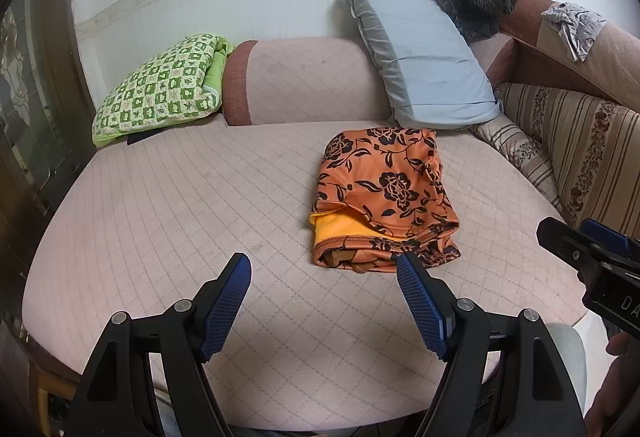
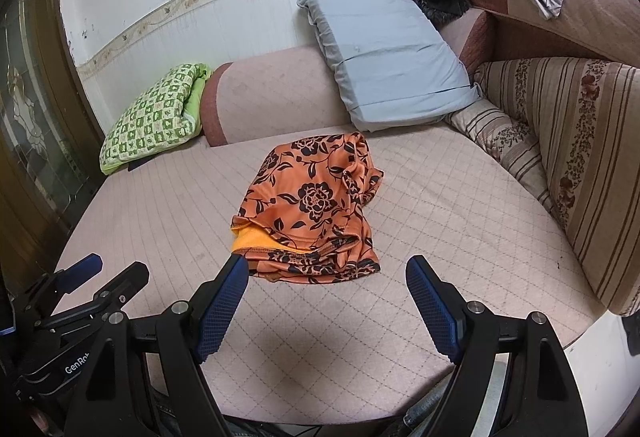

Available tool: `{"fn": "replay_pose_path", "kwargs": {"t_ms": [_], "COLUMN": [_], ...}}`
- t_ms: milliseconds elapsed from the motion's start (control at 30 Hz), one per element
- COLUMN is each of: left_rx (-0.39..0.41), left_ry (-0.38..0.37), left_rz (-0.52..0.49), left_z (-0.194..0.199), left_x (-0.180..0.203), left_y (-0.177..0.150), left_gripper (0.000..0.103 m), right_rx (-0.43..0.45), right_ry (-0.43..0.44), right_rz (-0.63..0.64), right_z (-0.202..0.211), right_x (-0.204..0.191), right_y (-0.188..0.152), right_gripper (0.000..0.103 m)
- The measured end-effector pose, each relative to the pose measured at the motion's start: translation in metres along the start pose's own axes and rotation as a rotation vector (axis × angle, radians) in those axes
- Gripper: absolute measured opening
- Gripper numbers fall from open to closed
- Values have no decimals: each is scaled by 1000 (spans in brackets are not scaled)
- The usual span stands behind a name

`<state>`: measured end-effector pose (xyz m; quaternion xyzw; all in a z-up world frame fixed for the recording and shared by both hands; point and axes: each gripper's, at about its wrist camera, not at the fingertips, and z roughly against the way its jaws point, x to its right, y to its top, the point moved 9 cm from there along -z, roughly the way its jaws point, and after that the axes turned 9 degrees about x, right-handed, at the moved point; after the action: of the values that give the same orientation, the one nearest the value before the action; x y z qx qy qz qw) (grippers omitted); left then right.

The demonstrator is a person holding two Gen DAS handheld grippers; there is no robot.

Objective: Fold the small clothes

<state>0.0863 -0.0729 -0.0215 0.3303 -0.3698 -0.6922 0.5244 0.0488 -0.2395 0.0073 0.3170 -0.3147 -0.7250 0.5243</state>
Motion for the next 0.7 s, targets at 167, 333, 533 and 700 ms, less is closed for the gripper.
{"fn": "replay_pose_path", "kwargs": {"t_ms": [167, 333, 533, 700], "left_rx": [9, 18, 21, 20], "left_ry": [-5, -8, -6, -5], "left_rz": [2, -8, -15, -14], "left_z": [4, 9, 12, 11], "left_x": [1, 5, 6, 7], "left_y": [0, 0, 0, 0], "left_gripper": [75, 75, 75, 75], "right_rx": [0, 12, 13, 17], "right_ry": [-1, -4, -5, -5], "right_rz": [4, 0, -6, -6], "right_z": [0, 6, 8, 8], "right_x": [-1, 0, 3, 4], "right_y": [0, 1, 2, 3], "right_gripper": [83, 83, 83, 83]}}
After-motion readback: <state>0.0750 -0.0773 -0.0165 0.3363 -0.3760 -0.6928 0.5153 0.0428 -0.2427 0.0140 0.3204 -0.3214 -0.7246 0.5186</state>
